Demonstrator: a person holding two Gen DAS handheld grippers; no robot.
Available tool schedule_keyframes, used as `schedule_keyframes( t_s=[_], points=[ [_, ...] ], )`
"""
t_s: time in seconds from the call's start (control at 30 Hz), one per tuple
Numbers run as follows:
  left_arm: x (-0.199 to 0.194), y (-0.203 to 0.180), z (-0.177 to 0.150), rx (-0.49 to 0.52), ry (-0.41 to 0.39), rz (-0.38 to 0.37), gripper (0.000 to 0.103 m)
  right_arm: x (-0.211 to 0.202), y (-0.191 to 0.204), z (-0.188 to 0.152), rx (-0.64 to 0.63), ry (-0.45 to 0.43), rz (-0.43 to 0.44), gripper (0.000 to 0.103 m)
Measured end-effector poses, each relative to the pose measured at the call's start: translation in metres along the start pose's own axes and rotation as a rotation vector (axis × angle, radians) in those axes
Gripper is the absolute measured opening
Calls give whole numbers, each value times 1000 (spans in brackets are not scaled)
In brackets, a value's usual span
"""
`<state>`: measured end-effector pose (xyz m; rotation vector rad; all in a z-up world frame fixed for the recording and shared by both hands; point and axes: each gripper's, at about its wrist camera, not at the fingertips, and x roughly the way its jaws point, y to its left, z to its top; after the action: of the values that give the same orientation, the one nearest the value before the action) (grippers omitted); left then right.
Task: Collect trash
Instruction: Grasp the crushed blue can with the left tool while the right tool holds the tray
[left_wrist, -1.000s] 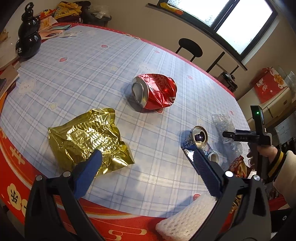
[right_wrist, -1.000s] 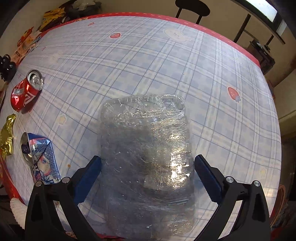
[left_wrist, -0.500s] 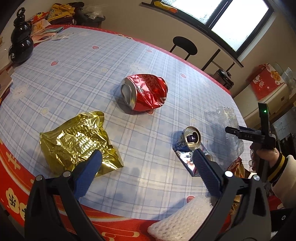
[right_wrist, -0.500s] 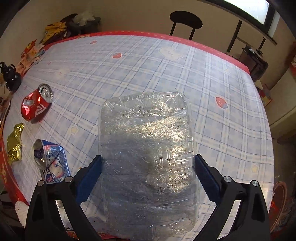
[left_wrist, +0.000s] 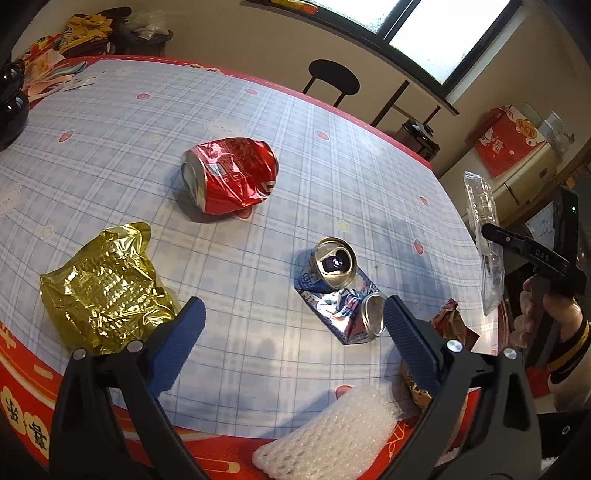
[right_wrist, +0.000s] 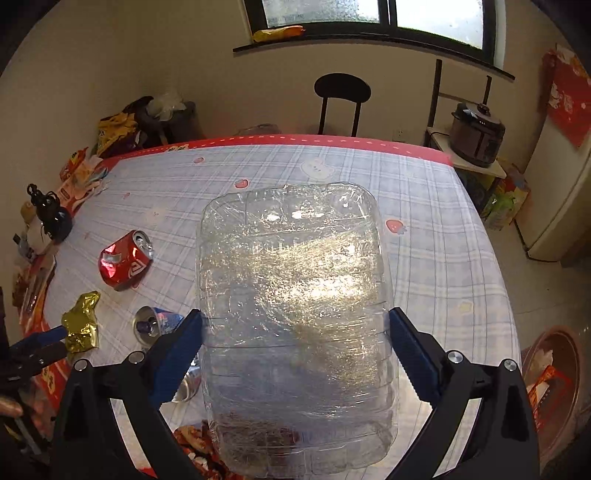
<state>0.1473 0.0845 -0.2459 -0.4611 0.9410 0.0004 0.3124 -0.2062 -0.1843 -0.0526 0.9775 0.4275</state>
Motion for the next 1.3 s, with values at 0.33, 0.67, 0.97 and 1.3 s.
schedule_keyframes(
  t_s=[0.33, 0.67, 0.97, 1.3],
  points=[
    [60, -30, 20, 126, 84, -11, 91, -21, -12, -67, 193, 57, 7, 96],
    [116, -41, 31, 174, 154, -5, 85, -40, -17, -91, 225, 45, -13, 97],
    [138, -38, 33, 178, 165, 26, 76, -40, -26, -101, 266, 57, -26, 97],
    [143, -51, 32, 237, 155, 141, 57, -38, -23, -98, 257, 52, -7, 97]
  ],
)
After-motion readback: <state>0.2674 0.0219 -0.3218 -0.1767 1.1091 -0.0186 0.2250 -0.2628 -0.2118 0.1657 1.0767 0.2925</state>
